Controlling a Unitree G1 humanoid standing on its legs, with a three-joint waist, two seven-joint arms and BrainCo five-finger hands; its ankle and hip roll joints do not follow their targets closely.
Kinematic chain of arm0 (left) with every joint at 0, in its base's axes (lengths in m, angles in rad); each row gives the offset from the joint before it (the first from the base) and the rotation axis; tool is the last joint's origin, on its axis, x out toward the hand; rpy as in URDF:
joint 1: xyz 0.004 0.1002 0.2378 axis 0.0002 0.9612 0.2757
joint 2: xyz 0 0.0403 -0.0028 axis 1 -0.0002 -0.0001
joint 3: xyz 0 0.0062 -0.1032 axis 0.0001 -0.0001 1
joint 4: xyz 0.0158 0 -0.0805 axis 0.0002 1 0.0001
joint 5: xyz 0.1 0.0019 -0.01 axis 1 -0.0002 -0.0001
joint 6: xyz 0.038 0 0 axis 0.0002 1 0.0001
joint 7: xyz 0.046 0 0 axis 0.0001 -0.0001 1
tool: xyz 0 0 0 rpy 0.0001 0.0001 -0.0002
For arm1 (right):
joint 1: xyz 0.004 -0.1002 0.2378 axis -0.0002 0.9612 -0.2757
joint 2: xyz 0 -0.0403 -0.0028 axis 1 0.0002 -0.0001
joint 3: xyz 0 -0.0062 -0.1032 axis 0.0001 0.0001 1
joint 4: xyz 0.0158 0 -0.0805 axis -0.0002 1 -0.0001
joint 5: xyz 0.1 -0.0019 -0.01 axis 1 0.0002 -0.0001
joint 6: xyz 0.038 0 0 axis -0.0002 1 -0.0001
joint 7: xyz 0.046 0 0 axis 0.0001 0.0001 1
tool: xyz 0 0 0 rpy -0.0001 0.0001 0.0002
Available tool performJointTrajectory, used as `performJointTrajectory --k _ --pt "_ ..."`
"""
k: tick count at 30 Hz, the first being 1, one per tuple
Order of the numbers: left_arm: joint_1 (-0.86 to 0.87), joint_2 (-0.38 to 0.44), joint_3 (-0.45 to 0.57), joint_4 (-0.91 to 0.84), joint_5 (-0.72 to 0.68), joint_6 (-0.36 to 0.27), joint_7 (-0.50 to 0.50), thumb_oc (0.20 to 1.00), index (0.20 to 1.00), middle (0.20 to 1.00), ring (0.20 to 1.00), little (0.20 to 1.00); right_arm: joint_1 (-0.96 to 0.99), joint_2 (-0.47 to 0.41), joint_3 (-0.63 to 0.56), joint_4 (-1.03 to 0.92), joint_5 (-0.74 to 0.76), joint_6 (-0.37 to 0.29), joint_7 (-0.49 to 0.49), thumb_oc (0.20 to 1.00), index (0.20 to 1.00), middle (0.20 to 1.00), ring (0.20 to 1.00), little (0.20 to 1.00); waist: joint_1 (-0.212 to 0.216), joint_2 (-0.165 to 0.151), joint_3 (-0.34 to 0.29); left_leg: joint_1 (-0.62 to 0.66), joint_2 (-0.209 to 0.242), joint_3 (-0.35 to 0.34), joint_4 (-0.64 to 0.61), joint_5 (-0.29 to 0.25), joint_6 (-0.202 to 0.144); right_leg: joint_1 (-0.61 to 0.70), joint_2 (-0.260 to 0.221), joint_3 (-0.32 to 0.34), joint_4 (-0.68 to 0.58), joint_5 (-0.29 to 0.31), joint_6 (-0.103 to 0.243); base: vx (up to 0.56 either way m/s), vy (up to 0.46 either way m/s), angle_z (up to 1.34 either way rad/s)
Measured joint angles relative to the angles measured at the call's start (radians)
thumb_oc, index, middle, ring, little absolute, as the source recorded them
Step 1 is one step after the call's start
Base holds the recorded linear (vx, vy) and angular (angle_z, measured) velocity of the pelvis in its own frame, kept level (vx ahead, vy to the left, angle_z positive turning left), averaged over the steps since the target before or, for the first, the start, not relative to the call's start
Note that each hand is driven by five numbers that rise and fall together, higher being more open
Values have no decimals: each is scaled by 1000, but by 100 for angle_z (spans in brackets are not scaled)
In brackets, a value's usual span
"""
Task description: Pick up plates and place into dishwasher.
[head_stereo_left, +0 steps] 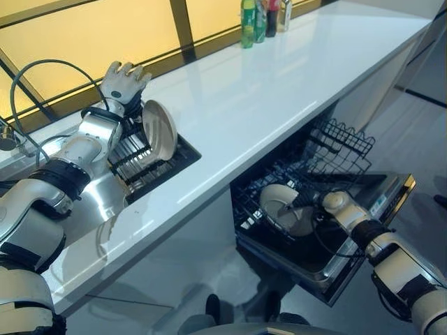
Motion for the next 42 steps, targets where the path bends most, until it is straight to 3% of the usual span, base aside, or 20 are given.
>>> performJointTrajectory --k 10,11,12,18,27,33,35,37,38,42 --pt "-61 0 -25 -18 0 9 -37 1000 1000 1000 1000 1000 -43 1 -2 6 4 6 -3 200 200 200 200 200 -1 12 60 -4 -2 -2 4 0 -1 -3 -1 -9 4 1 -2 -2 7 0" --pt "-63 0 -25 -18 0 10 -39 1000 1000 1000 1000 1000 -51 1 -4 6 5 5 -5 313 313 313 313 313 -1 12 69 -4 -1 -2 4 0 0 -3 -1 -9 4 1 -2 -10 34 0" --pt "-64 0 -25 -20 0 10 -43 1000 1000 1000 1000 1000 -57 1 -5 5 7 3 -10 1000 1000 1000 1000 1000 -1 12 76 -4 -2 -2 3 0 -1 -4 -1 -9 4 1 -2 -13 34 1" --pt "-64 0 -25 -42 1 12 -68 1000 1000 1000 1000 1000 -68 -6 -7 -42 55 -26 -74 1000 1000 1000 1000 1000 -2 14 100 -18 -2 -2 0 1 -1 -16 -2 -9 1 1 -2 -14 26 0" --pt "-65 42 -22 -71 26 8 -138 1000 1000 1000 1000 1000 -49 -121 -10 -389 93 -84 -102 1000 1000 1000 1000 1000 -24 13 167 -23 -10 2 5 4 3 -22 -3 -1 6 8 -10 -5 52 0" --pt "-64 110 19 -71 42 -13 -160 1000 1000 1000 1000 1000 73 -243 -150 -548 124 -134 -90 1000 1000 1000 1000 1000 -35 -9 194 -18 -11 26 5 -1 4 -26 -3 19 6 9 -8 9 51 -8" --pt "-40 142 53 -77 42 -15 -177 1000 1000 1000 1000 1000 131 -263 -221 -597 124 -155 -84 1000 1000 1000 1000 1000 -58 -20 201 -16 -11 28 4 -2 3 -24 -2 22 6 9 -8 8 31 -6" --pt "2 180 95 -74 42 -15 -190 504 504 504 504 504 184 -300 -270 -652 124 -186 -79 1000 1000 1000 1000 1000 -75 -32 210 -3 -11 42 1 -7 6 -22 3 43 6 10 -6 0 16 -23" --pt "20 195 107 -70 42 -14 -198 216 216 216 216 216 205 -319 -290 -672 126 -195 -78 1000 1000 1000 1000 1000 -78 -33 211 2 -10 50 0 -11 5 -19 0 47 6 8 -3 -4 16 -23" --pt "65 213 178 -38 42 -15 -233 200 200 200 200 200 263 -359 -392 -724 144 -227 -87 1000 1000 1000 1000 1000 -114 -37 212 17 -9 66 -1 -16 0 -14 2 68 6 9 0 7 14 -17"
